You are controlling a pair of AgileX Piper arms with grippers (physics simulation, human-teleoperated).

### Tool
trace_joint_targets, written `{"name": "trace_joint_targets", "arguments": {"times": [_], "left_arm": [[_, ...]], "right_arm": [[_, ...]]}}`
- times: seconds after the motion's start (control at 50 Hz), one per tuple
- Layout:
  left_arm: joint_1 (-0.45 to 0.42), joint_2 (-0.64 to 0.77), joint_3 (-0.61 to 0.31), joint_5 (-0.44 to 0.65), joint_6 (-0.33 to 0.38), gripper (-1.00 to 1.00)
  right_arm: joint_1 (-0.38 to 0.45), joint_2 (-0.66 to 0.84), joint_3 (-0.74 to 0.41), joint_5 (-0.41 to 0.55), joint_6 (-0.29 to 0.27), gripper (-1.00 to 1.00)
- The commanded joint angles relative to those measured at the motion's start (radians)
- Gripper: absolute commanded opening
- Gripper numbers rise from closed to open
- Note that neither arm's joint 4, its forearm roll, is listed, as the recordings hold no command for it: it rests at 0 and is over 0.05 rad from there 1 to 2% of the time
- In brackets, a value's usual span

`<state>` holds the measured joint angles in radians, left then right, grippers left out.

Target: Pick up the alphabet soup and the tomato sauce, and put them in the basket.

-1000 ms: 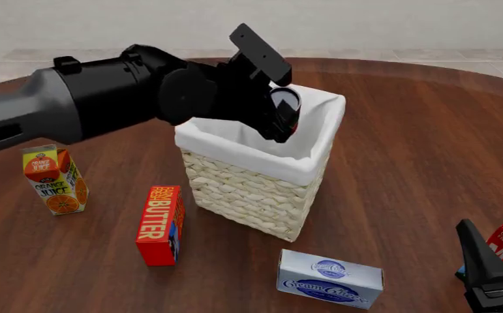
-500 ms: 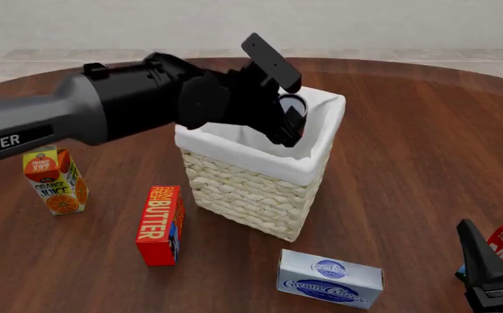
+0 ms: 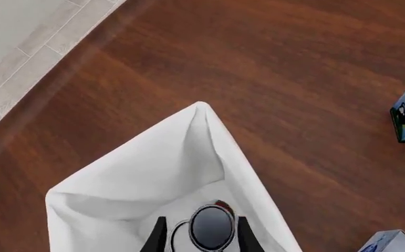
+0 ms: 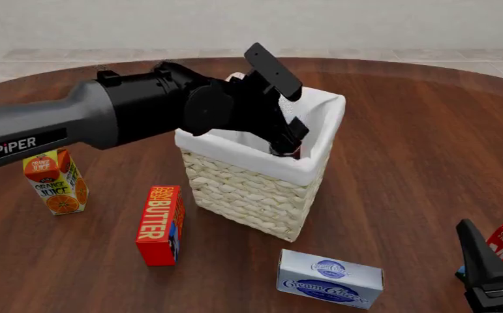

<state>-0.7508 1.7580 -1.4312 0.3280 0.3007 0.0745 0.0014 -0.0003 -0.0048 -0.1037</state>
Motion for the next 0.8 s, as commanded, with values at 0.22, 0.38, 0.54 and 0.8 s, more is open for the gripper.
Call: {"name": "trace_joint_targets", "arguments": {"times": [0.22,0.38,0.54,0.8], "left_arm": [[0.005,0.003,-0.001,-0.002,0.008,1.00],[0.007,0.000,-0.009,0.006,0.010,1.00],[0.008,-0.008,-0.017,0.013,0.013,1.00],[0.003,-0.039,-0.033,0.040,0.023,1.00]], "right_arm": [[0.009,-0.001,0.000,0.004,0.003,1.00],[0.010,-0.001,0.000,0.005,0.002,1.00],[0.010,0.000,0.000,0.004,0.000,1.00],[0.012,0.005,-0.001,-0.001,-0.003,1.00]]}}
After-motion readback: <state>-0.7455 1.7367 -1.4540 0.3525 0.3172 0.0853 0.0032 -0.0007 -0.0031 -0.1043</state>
